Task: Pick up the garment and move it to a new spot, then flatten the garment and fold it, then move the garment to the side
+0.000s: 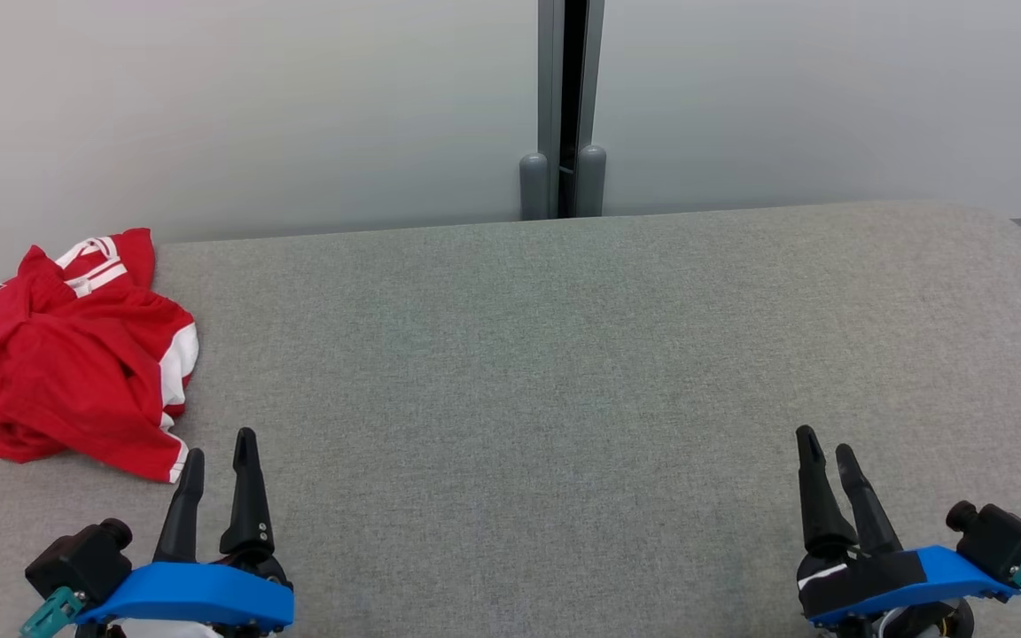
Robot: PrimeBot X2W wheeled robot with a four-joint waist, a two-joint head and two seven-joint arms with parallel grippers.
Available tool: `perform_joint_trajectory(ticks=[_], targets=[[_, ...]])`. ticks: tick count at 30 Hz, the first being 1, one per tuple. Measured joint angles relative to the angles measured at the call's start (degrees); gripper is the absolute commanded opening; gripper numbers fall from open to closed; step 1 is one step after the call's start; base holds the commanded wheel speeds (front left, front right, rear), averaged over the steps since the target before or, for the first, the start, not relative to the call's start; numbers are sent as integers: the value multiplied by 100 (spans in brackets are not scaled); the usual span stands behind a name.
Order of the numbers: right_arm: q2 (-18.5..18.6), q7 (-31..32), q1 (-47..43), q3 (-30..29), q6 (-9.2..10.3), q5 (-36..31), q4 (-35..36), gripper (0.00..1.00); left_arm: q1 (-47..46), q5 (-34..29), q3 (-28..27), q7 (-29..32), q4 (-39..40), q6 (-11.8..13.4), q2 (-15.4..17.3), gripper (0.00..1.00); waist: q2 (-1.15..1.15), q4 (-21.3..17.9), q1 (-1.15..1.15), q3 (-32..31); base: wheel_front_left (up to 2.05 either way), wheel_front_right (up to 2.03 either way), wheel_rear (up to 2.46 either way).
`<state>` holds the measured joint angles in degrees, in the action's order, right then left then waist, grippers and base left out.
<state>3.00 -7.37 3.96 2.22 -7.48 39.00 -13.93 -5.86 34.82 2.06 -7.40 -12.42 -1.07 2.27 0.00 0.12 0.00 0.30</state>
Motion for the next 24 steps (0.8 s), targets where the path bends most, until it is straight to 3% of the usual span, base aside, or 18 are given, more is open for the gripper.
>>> perform_joint_trajectory(ticks=[24], targets=[[-2, -333, 20, 143, 0, -1386, -189, 100, -18, -1350, 187, -335, -180, 144, 22, 100, 0, 20, 0, -43, 0, 0, 0]])
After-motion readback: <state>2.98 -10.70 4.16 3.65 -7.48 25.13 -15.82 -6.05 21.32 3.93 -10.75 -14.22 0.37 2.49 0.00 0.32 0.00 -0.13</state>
